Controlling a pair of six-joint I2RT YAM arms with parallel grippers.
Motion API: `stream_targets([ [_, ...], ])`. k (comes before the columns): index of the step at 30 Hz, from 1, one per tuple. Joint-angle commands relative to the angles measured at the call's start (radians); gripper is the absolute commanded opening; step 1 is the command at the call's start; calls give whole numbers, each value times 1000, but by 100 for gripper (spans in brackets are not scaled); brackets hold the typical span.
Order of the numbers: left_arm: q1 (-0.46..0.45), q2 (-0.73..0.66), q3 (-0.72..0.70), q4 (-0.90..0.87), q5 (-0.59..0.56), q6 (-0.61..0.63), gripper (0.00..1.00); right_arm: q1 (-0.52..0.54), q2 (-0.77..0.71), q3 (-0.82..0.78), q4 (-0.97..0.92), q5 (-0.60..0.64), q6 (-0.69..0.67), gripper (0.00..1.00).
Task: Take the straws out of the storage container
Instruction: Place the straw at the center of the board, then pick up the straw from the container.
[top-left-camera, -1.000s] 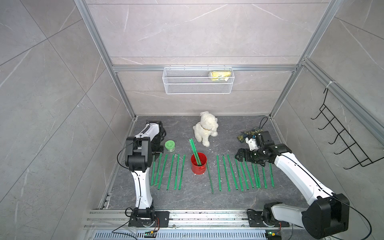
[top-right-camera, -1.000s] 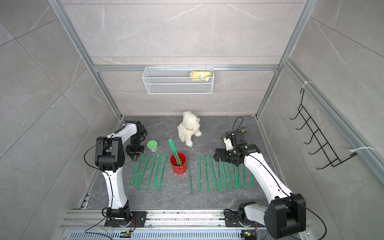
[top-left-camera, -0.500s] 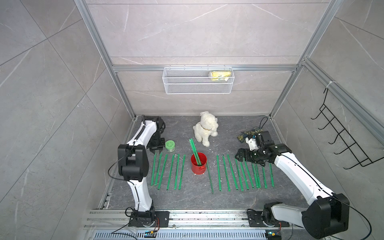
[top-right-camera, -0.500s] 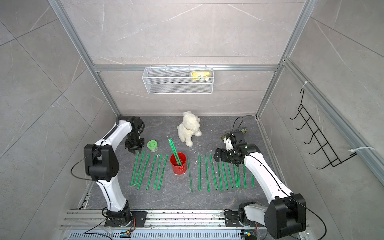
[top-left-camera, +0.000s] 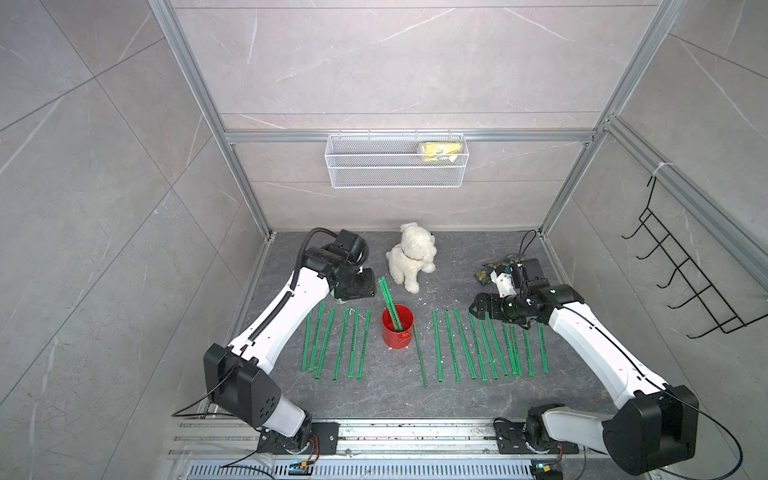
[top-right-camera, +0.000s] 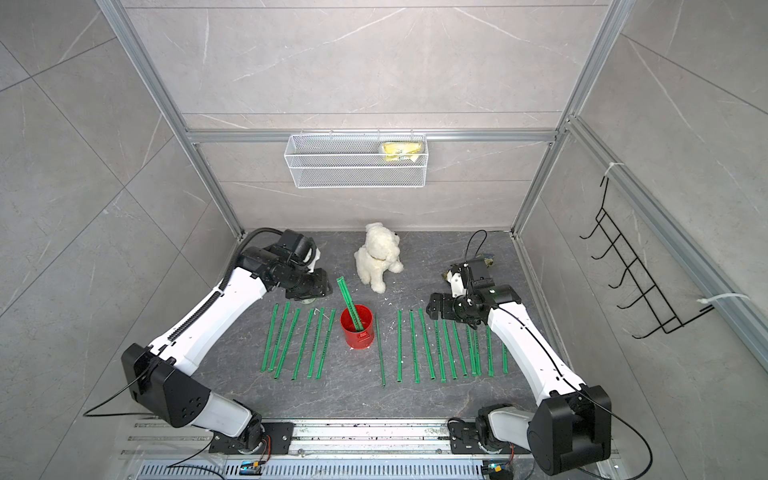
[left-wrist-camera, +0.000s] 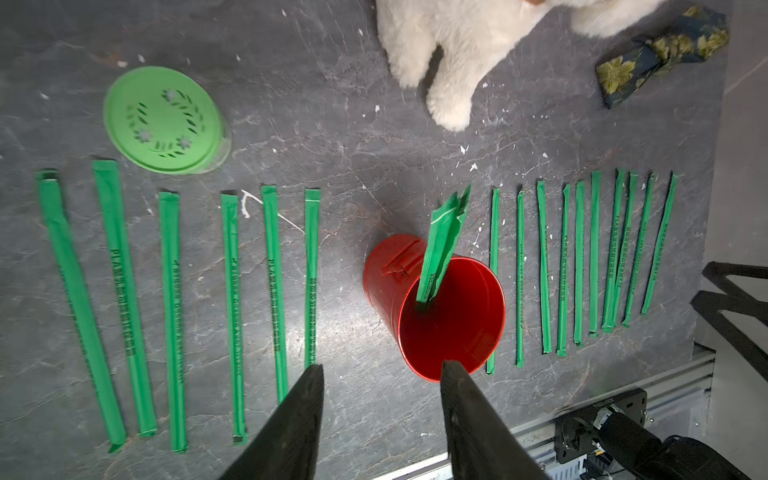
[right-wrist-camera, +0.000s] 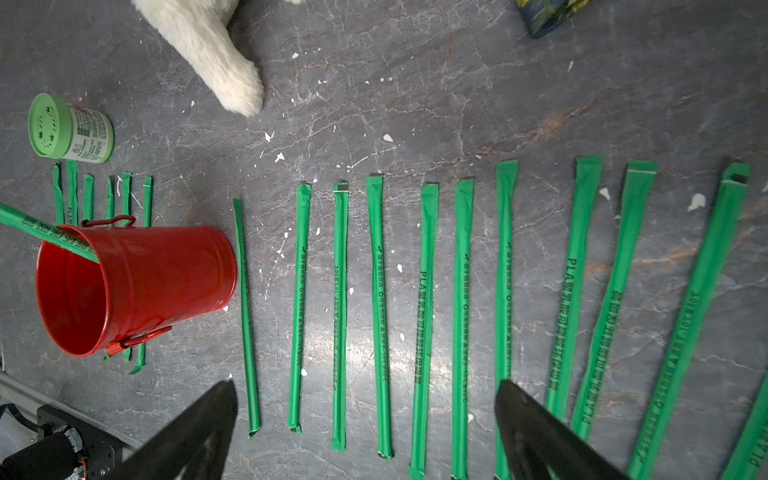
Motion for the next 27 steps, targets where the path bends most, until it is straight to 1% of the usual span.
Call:
stream_targets([
  [1, -30, 22, -2, 51, 22, -55, 49, 6, -11, 14, -10, 1, 9, 100],
  [8, -63, 67, -9, 75, 5, -77, 46, 6, -21, 5, -22, 9, 0, 100],
  [11, -66, 92, -4, 75, 1, -84, 42, 6, -23, 0, -22, 13, -3, 100],
  [20, -75, 152, 23, 74, -17, -86, 38, 6, -21, -2, -27, 19, -14, 100],
  [27, -76, 194, 54, 71, -16, -75, 38, 6, -21, -8, -27, 23, -16, 100],
])
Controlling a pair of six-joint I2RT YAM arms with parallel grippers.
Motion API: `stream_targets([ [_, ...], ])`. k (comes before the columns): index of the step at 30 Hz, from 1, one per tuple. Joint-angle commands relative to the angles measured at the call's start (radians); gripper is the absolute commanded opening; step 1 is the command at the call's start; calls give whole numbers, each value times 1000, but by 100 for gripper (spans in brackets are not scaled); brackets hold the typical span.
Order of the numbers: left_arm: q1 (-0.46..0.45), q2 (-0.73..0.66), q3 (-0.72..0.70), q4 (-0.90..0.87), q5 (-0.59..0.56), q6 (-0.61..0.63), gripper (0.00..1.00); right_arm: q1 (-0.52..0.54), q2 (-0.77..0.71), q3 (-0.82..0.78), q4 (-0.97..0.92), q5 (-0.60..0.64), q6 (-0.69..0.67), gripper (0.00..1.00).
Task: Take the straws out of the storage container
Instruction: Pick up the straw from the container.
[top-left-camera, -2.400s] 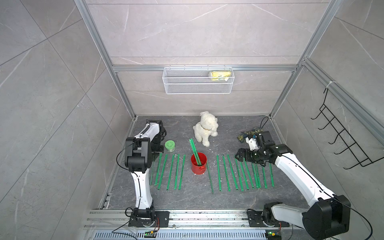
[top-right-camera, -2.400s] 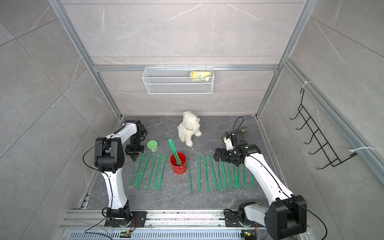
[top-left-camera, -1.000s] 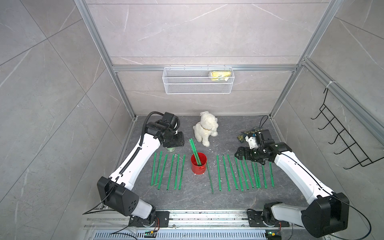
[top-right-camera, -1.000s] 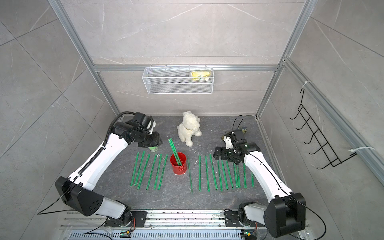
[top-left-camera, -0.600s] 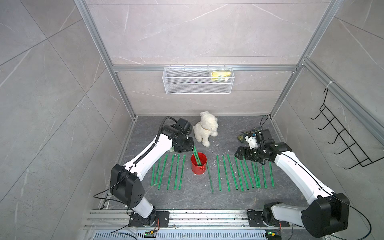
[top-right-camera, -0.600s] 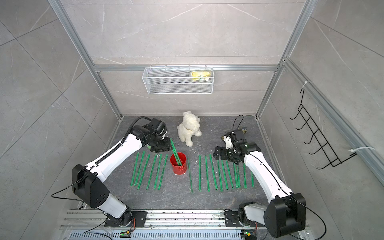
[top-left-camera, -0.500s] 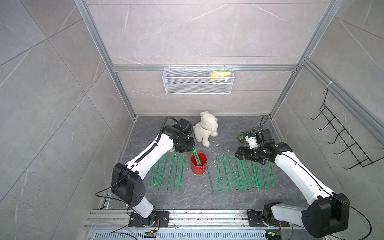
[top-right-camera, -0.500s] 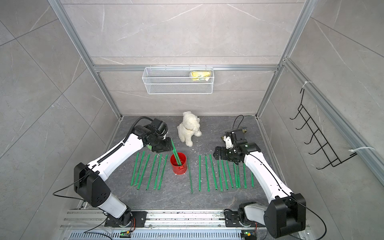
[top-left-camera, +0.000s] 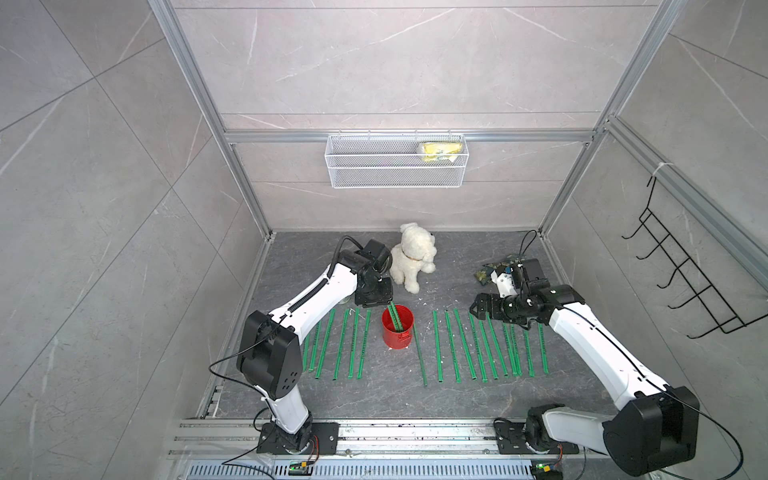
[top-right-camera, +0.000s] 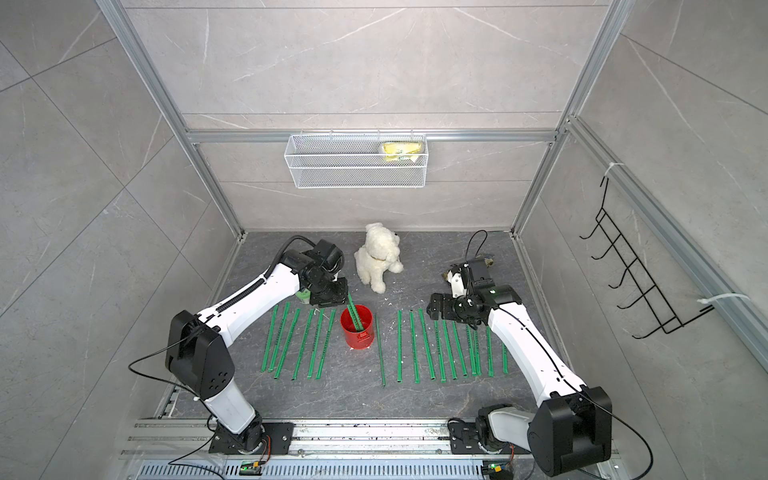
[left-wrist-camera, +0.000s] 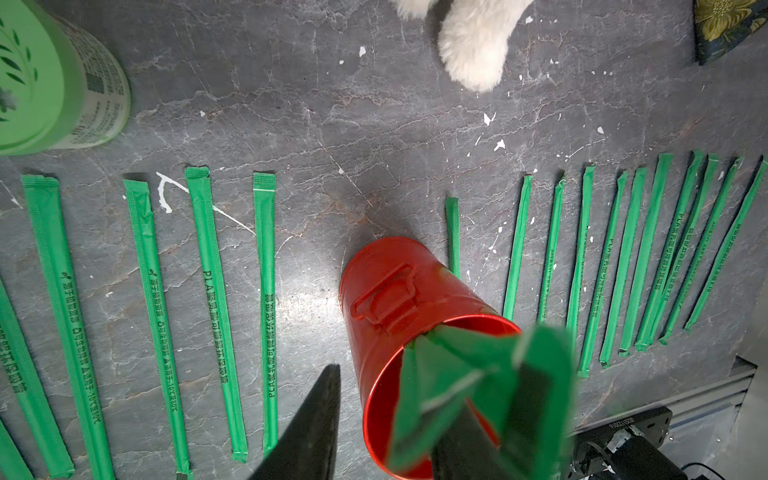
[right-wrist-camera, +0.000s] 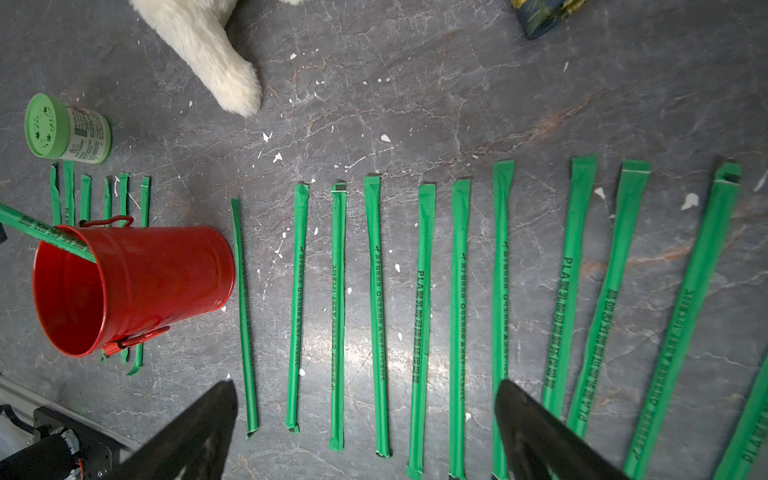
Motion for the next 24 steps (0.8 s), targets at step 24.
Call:
stream_targets([
  [24, -20, 68, 97, -7, 1, 20, 12, 5, -16, -10, -25, 27, -16, 100],
])
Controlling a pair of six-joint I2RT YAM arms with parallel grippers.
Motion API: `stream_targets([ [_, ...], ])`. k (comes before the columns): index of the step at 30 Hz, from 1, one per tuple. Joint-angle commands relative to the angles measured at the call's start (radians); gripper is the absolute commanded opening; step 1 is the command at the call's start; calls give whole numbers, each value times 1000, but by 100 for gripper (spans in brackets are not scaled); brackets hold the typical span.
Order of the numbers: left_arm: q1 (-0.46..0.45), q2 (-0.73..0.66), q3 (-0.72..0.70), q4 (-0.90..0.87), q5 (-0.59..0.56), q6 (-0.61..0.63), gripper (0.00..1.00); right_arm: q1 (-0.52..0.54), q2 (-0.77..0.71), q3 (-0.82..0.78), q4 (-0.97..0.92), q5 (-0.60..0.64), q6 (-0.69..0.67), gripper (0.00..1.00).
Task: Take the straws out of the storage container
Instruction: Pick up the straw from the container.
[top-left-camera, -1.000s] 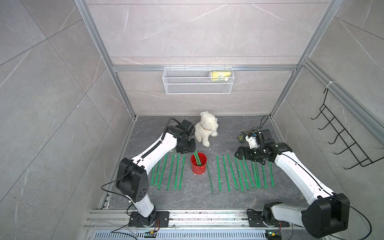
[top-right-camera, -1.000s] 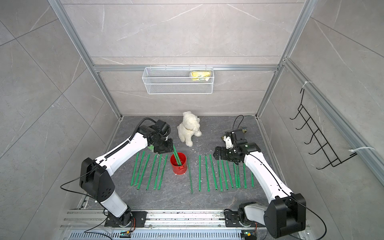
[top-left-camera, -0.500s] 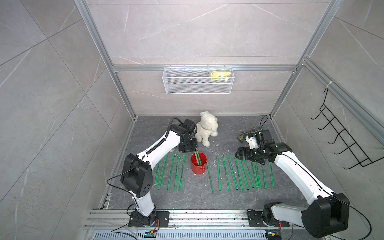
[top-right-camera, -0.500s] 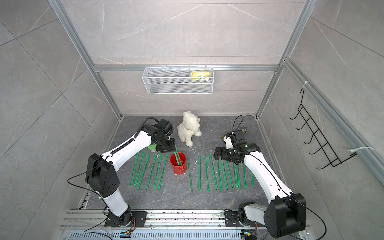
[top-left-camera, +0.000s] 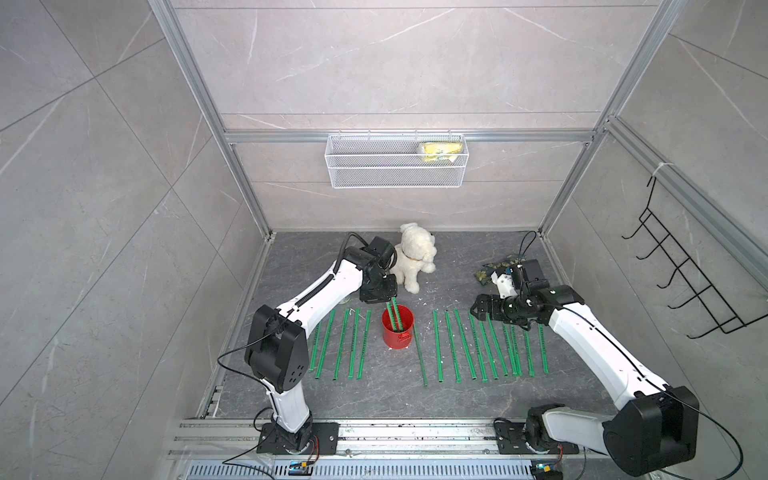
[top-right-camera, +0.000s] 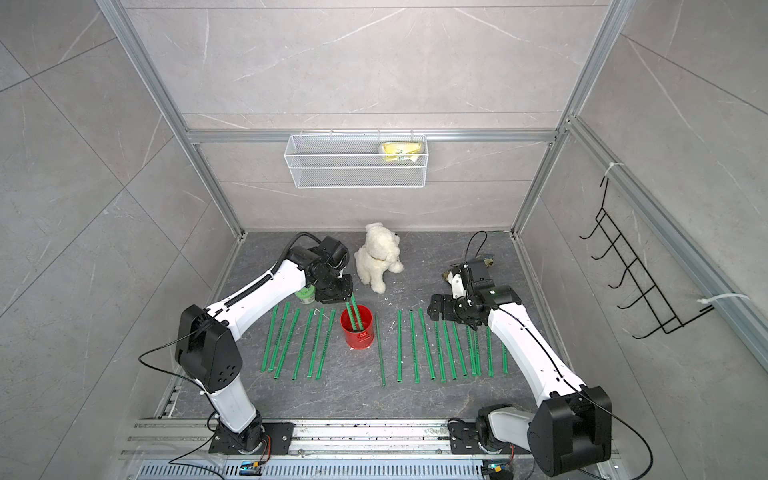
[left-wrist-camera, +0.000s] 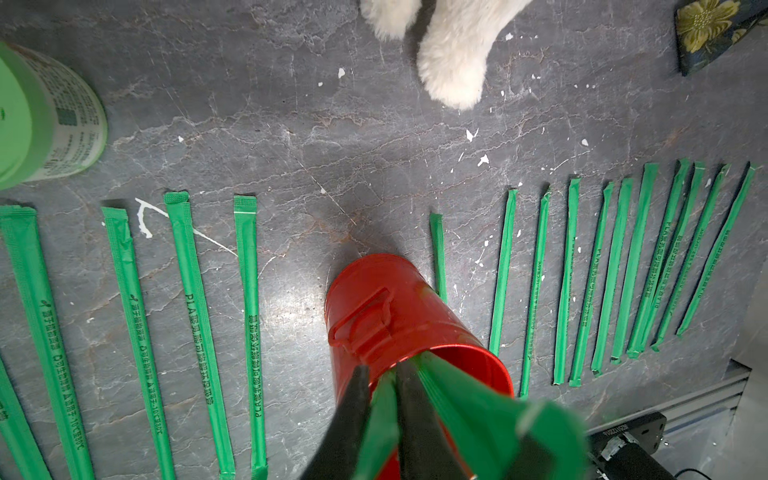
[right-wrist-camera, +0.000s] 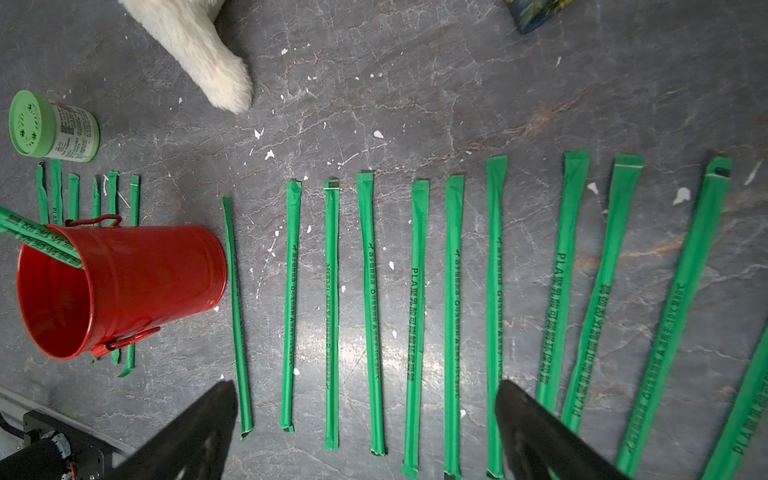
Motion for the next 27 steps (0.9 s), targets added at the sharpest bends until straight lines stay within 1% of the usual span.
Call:
stream_targets([
  [1, -7, 19, 41, -10, -1, 18, 11, 7, -16, -5, -19, 12, -15, 100],
  [11, -29, 22, 104, -93, -21, 40, 7, 6, -22, -3, -20, 7, -14, 100],
  [23, -54, -1, 174, -203, -59, 60, 6, 6, -27, -4, -10, -5, -7, 100],
  [27, -58, -8, 225, -245, -73, 66, 6, 6, -25, 0, -6, -12, -5, 100],
])
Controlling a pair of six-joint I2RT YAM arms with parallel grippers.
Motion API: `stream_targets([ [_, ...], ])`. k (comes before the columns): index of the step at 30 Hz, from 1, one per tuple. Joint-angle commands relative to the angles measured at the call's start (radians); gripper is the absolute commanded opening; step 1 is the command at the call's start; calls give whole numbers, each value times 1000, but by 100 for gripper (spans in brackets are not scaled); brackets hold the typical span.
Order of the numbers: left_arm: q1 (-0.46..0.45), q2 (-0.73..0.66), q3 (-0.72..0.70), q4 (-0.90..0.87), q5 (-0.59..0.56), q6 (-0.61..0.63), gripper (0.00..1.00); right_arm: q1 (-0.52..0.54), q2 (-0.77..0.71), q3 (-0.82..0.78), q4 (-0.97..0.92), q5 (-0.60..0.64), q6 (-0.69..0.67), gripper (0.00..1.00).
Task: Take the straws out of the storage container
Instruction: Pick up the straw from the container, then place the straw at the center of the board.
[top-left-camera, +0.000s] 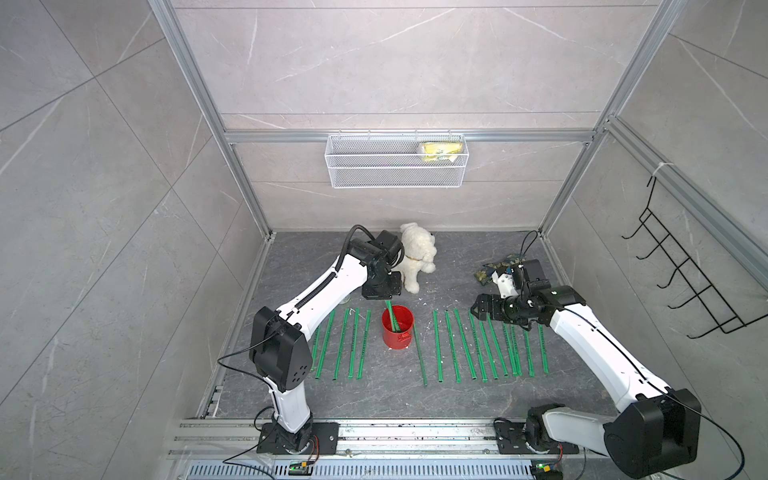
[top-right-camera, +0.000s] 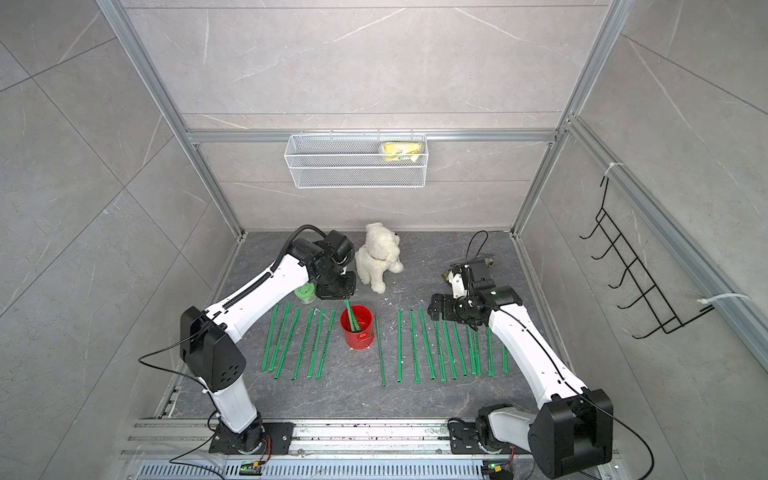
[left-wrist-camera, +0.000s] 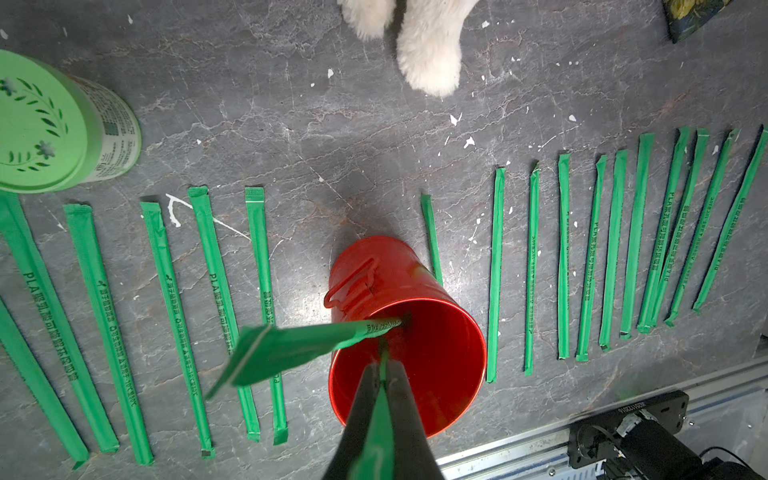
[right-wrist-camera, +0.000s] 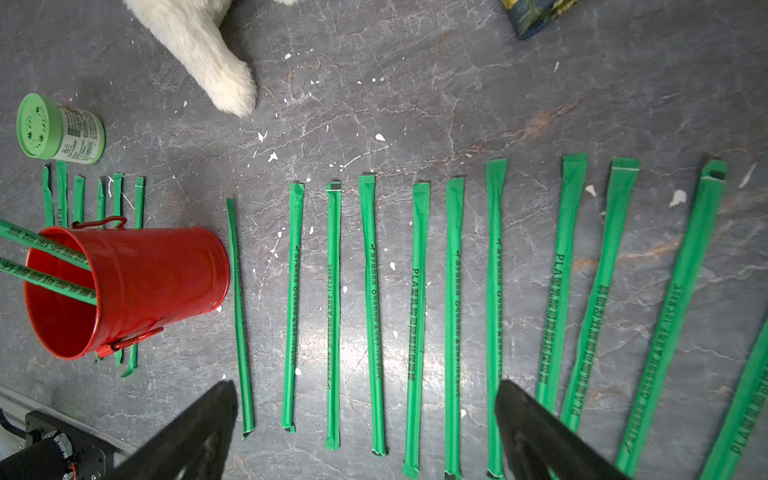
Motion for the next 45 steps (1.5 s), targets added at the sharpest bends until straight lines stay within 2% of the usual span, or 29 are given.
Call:
stream_targets([
  [1, -9, -28, 81, -90, -27, 36, 6, 6, -12, 3, -7, -11, -5, 100],
  [13, -9, -23, 464, -282, -137, 104, 6, 6, -7, 14, -8, -11, -9, 100],
  [18, 13, -15, 636, -428, -293, 143, 6, 6, -4, 17, -9, -11, -13, 100],
  [22, 92, -34, 685, -524, -422, 154, 6, 6, 2, 23, -11, -11, -15, 100],
  [27, 231, -41, 642, -621, -548, 161, 6, 6, -6, 25, -13, -8, -14, 100],
  [31, 343, -41, 522, -615, -577, 158, 6, 7, -4, 18, -13, -6, -15, 100],
  [39, 536, 20, 261, -555, -529, 196, 7, 6, -1, 28, -32, 3, -15, 100],
  [45, 593, 138, 154, -484, -433, 248, 7, 6, -10, 6, -19, 14, -3, 100],
])
